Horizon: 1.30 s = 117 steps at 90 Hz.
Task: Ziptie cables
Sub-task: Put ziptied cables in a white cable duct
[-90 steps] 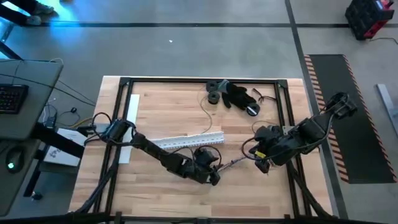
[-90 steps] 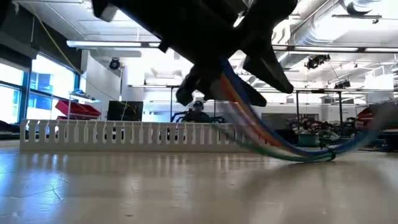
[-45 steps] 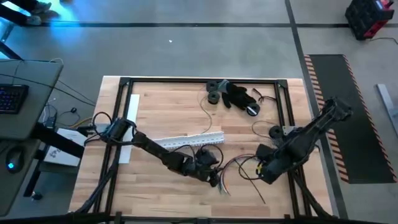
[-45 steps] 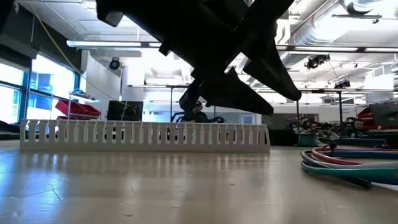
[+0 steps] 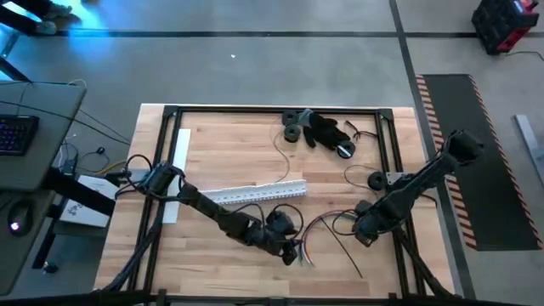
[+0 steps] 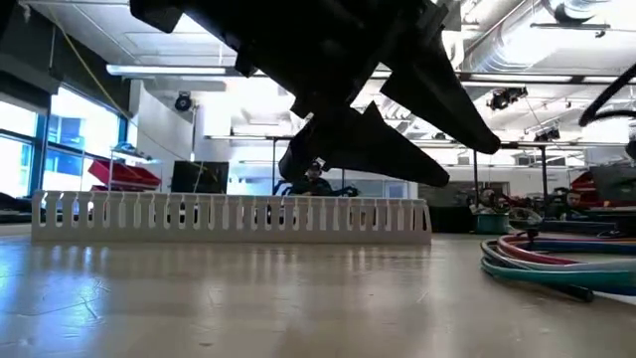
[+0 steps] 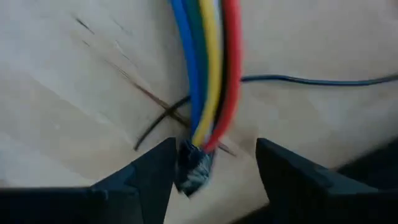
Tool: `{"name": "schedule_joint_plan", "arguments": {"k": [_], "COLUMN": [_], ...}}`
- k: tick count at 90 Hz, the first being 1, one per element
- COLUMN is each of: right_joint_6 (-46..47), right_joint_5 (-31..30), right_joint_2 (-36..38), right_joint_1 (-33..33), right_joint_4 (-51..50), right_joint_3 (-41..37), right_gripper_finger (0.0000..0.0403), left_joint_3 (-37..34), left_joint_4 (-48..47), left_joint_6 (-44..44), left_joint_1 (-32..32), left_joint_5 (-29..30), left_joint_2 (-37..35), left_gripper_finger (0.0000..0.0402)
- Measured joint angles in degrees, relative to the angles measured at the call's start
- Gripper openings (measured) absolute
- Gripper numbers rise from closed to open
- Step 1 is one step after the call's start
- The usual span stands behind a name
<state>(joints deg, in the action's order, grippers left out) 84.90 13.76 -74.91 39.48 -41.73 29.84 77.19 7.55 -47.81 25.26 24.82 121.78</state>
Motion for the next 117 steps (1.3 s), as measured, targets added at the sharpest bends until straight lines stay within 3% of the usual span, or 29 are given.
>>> {"name": "schedule_joint_plan", "arguments": {"k": [11,23,27,44,79,101,117], "right_joint_6": [0.7,-1.0,-2.0,-1.1,-2.4,-3.8,-3.8], "right_joint_5": [0.5,1.3,1.6,2.7,-6.3,-11.0,-11.4], "right_joint_2": [-0.2,-0.3,-0.4,1.1,3.7,3.6,3.6], "right_joint_1": [0.5,0.8,0.7,0.9,0.7,0.6,0.6], "right_joint_4": [4.2,5.5,4.6,-0.4,-19.9,-21.0,-21.0], "right_joint_3": [-1.8,-1.0,0.1,9.9,35.2,39.5,39.5], "right_gripper_finger": [0.0142,0.0038,0.0021,0.0008,0.0,0.0001,0.0005], "left_joint_3": [0.0,0.0,0.0,0.0,0.1,0.1,0.1], "left_joint_4": [0.0,0.1,0.1,0.2,2.9,5.3,6.0], "left_joint_6": [-0.1,-0.2,-0.2,-0.2,1.4,3.4,4.6], "left_joint_1": [0.0,0.0,0.0,0.0,-0.7,-3.6,-5.1], "left_joint_5": [-0.2,-0.1,0.1,3.2,4.9,3.9,3.7], "left_joint_2": [0.0,0.0,0.0,0.0,-0.1,0.9,1.6], "left_gripper_finger": [0.0159,0.0159,0.0159,0.0159,0.0168,0.0222,0.0231]}}
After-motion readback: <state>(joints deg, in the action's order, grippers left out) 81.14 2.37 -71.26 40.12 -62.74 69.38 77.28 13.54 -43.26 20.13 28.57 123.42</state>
